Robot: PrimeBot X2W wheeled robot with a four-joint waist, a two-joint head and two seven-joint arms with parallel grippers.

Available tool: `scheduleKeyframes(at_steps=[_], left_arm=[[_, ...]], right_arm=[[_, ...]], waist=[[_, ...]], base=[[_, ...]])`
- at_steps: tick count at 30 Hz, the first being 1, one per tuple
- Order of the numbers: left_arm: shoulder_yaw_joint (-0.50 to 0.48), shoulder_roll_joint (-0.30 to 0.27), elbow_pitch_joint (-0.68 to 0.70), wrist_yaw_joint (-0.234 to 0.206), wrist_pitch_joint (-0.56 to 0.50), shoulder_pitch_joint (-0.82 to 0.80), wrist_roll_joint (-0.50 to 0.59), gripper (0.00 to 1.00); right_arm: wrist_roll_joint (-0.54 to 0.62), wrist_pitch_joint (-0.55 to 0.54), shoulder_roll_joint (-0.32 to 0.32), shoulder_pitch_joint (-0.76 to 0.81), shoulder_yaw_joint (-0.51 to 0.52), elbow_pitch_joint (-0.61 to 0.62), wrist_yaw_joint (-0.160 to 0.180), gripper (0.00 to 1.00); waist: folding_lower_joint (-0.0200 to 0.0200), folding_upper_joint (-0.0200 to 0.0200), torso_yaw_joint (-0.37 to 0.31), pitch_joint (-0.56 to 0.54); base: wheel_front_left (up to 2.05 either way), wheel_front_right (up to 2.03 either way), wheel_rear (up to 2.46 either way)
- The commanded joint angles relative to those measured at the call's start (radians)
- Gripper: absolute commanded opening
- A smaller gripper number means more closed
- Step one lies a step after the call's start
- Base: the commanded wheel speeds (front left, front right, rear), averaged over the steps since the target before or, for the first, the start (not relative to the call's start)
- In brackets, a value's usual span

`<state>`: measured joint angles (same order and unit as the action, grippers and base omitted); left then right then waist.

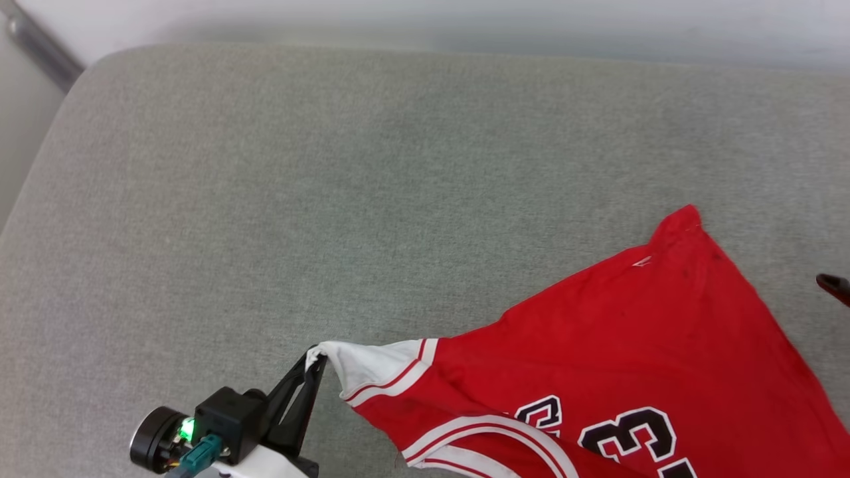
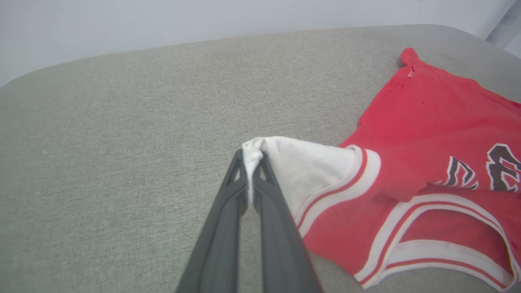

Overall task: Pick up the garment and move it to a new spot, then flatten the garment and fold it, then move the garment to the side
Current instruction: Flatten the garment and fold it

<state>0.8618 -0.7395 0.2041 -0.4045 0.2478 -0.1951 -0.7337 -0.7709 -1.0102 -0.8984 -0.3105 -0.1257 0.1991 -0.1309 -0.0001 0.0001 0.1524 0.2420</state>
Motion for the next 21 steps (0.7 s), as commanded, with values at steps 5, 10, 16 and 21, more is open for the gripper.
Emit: scheduleKeyframes(at_steps=[5, 10, 16, 21], left_arm=[[0.012, 0.026, -0.012, 0.025, -0.005, -0.053, 0.020, 0.00], [0.014, 0.051, -0.022, 0.042, -0.002, -0.097, 0.038, 0.00], [0.015, 0.073, -0.037, 0.061, 0.001, -0.138, 0.050, 0.00], [0.017, 0.083, -0.054, 0.078, 0.002, -0.163, 0.055, 0.00]], right_arm=[[0.030, -0.114, -0.016, -0.195, -0.139, -0.032, 0.000, 1.00], [0.072, -0.184, 0.013, -0.371, -0.278, -0.127, 0.000, 1.00], [0.107, -0.168, 0.070, -0.504, -0.409, -0.260, 0.000, 1.00], [0.105, -0.132, 0.093, -0.548, -0.506, -0.365, 0.000, 1.00]], waist=[[0.0001, -0.0001, 0.050, 0.075], [0.0001, -0.0001, 0.079, 0.138], [0.0001, -0.0001, 0.105, 0.196], [0.0001, -0.0001, 0.118, 0.224]], base=[[0.00, 0.00, 0.00], [0.00, 0.00, 0.00], [0.00, 0.00, 0.00], [0.00, 0.00, 0.00]])
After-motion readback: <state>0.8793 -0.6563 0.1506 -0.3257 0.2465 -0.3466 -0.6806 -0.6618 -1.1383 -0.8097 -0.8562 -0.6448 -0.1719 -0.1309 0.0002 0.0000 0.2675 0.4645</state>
